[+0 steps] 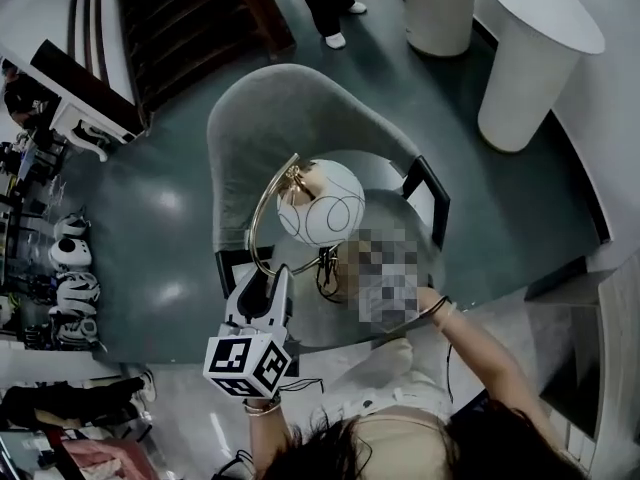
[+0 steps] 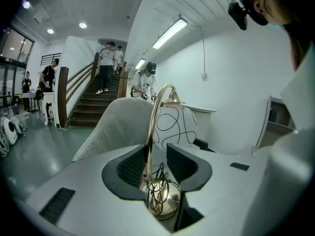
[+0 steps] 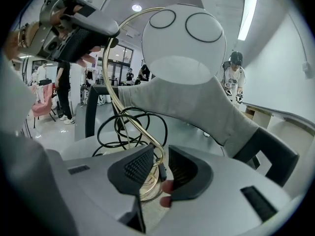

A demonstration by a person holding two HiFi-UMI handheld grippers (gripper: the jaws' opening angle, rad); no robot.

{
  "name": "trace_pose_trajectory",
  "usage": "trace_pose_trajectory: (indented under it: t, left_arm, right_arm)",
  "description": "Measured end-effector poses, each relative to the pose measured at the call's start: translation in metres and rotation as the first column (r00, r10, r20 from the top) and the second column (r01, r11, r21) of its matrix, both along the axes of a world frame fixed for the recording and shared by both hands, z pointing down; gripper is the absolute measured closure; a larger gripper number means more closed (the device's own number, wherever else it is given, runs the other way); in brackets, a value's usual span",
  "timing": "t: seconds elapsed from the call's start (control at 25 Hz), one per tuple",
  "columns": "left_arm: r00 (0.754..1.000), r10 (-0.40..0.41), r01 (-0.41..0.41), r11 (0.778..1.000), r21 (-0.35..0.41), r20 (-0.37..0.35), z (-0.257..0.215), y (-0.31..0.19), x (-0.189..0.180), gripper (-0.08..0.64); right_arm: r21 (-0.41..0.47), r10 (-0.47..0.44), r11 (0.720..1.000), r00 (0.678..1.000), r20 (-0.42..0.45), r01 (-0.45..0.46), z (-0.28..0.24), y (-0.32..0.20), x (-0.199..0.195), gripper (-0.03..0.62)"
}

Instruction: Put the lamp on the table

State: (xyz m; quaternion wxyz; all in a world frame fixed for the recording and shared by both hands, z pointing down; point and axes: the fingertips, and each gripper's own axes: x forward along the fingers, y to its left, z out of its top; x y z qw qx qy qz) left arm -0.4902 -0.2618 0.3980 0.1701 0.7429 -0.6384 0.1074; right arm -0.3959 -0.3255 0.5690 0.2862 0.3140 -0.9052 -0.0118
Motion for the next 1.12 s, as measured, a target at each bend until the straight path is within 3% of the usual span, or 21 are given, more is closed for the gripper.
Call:
trace_pose_trajectory:
  t: [0.4,1.12]
  left_arm:
    - [1.0,0.009,-0.008,1.0,-0.007,0.016,0.002,-0.003,-0.002,0.437]
    - [0.998,0.041,-0.04,0.999,-0.02,0.052,0.002,-0.011,-0.002,0.439]
  right_arm:
    - [0.01,-0.011,1.0,0.998,-0.065,0.012,0.024,-0.005,-0.01,0.491]
    - [-0.015,0.016,1.0,0.996,-0.09,-0.017,0.049,-0.021,-0.023,0.482]
